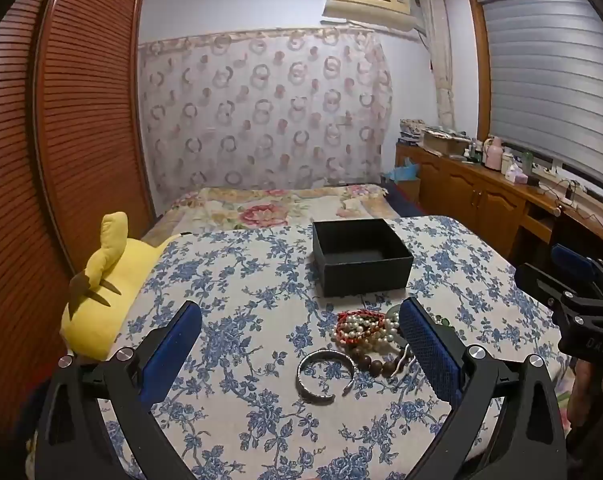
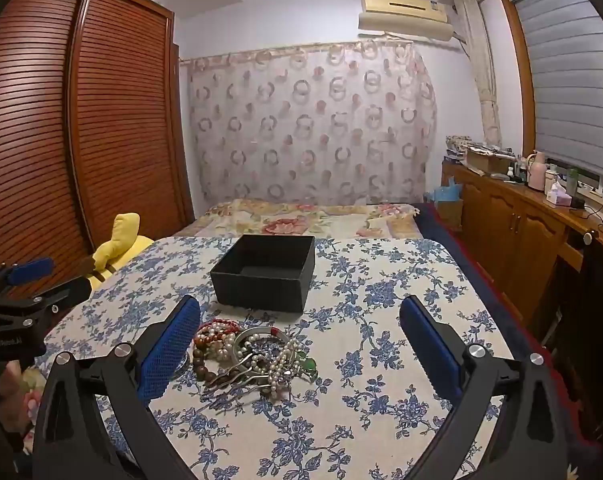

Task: Organize jewelry

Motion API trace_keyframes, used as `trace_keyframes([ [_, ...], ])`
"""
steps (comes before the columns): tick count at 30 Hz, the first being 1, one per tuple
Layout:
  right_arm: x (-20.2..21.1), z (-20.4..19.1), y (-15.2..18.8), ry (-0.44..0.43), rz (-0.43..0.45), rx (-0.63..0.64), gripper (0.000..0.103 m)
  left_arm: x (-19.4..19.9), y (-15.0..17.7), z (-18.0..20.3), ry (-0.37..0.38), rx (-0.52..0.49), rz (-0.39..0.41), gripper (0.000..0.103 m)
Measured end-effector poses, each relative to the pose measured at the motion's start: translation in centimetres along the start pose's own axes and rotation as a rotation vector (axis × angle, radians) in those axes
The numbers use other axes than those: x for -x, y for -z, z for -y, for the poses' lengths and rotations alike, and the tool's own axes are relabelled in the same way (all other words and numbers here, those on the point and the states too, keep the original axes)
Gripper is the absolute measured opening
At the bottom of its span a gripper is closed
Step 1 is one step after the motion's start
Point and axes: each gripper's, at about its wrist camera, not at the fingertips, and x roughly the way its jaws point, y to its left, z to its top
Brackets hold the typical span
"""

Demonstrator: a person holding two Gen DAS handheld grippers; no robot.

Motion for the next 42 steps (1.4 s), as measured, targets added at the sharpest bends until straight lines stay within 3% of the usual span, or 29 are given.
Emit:
trace_keyframes([
  [19, 0.0, 0.1, 0.0, -0.005, 0.000, -0.008, 0.101, 0.4, -0.2, 1.2, 0.003, 0.001, 0.012, 0.095],
  [42, 0.1, 0.1, 0.0, -0.006, 0.004, -0.009, 0.101, 0.3, -0.4, -0.1, 0.002, 0.010, 0.013, 0.096],
])
